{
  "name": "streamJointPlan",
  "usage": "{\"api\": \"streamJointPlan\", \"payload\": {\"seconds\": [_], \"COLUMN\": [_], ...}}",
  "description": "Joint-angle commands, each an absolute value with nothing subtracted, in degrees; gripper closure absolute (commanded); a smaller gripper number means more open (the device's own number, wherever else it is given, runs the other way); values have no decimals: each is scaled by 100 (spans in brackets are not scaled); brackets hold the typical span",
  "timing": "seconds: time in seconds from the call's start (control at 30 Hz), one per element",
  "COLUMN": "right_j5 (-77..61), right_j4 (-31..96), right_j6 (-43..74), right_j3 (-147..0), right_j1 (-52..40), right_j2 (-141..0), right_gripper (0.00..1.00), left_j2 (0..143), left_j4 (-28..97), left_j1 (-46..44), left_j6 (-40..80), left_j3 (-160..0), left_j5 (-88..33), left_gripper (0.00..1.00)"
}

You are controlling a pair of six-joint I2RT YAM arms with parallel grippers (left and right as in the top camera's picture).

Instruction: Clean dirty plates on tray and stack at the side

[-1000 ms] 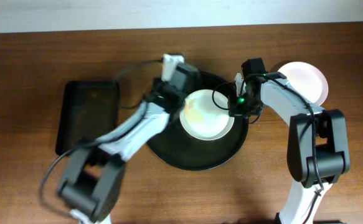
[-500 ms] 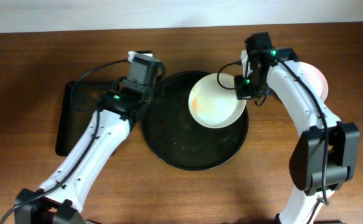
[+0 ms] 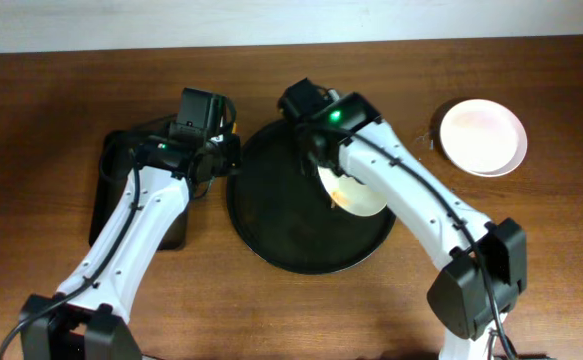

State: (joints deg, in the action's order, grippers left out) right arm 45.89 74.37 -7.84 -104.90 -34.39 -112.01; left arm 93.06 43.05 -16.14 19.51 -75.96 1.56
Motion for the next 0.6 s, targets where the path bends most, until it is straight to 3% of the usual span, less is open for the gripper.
{"api": "streamJointPlan", "payload": {"seconds": [0.0, 0.33, 0.57], "right_j5": [5260, 5505, 5308], "right_j4": [7251, 7223, 7225], "right_j6": [-1278, -1452, -1048], "right_j3": [-10619, -10619, -10619], "right_j1": [-3503, -3529, -3529], "right_j2": [-11074, -11096, -11096], "right_gripper": [96, 96, 96], "left_j2": [9616, 9848, 9867], "left_j4": [4338, 4342, 4272], "left_j1": [-1590, -1597, -1719], "left_j6": [2003, 1999, 1959], "left_j3": [-7601, -7601, -7601], "left_j5": [-113, -676, -2578], "left_gripper": [100, 100, 100]}}
